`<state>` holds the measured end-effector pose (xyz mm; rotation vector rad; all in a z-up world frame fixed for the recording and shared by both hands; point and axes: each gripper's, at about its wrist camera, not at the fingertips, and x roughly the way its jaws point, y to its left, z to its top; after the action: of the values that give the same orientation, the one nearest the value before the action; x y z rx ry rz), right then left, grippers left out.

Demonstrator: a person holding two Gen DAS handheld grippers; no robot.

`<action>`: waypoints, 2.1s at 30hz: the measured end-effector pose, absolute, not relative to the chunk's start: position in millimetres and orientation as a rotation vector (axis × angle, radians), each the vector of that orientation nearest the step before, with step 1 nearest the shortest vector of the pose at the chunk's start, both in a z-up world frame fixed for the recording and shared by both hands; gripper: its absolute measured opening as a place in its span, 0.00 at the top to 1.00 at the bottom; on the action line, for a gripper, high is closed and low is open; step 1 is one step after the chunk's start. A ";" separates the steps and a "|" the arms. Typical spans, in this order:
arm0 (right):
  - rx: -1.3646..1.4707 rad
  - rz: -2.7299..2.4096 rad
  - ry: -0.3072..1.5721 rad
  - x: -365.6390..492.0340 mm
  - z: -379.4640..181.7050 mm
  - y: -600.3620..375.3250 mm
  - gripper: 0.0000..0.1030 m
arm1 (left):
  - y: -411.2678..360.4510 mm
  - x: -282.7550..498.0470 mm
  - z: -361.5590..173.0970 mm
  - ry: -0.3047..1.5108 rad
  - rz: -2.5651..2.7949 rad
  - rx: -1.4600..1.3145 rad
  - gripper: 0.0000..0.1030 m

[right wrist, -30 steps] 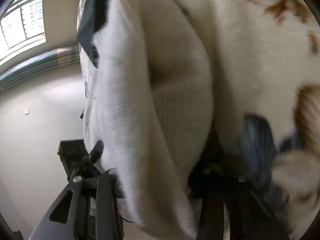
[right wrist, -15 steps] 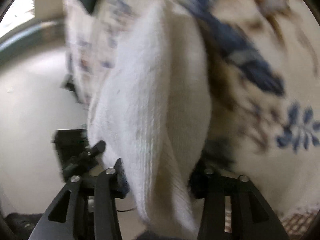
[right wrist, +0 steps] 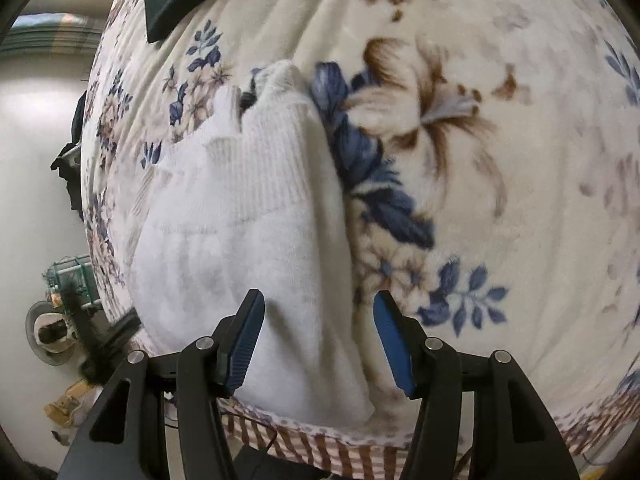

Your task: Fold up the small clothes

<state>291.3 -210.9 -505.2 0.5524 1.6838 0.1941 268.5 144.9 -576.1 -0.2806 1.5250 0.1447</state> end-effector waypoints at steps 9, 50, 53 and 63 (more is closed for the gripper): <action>0.567 0.153 1.610 316.1 -505.8 -213.6 0.43 | 146.4 299.8 -583.7 1.573 0.186 -0.305 0.01; 0.396 0.360 1.519 417.9 -515.3 -212.8 0.52 | 59.6 425.7 -527.1 1.417 -0.250 -0.027 0.34; 0.397 0.418 1.547 416.1 -519.6 -202.6 0.52 | 52.9 435.3 -555.6 1.496 -0.248 -0.056 0.40; 0.493 0.456 1.534 381.2 -498.4 -196.5 0.95 | 90.3 373.7 -484.4 1.481 -0.242 -0.739 0.91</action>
<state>381.2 -196.5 -498.4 0.4927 1.5340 0.4564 373.7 90.3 -484.4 -0.7386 1.4812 -0.2421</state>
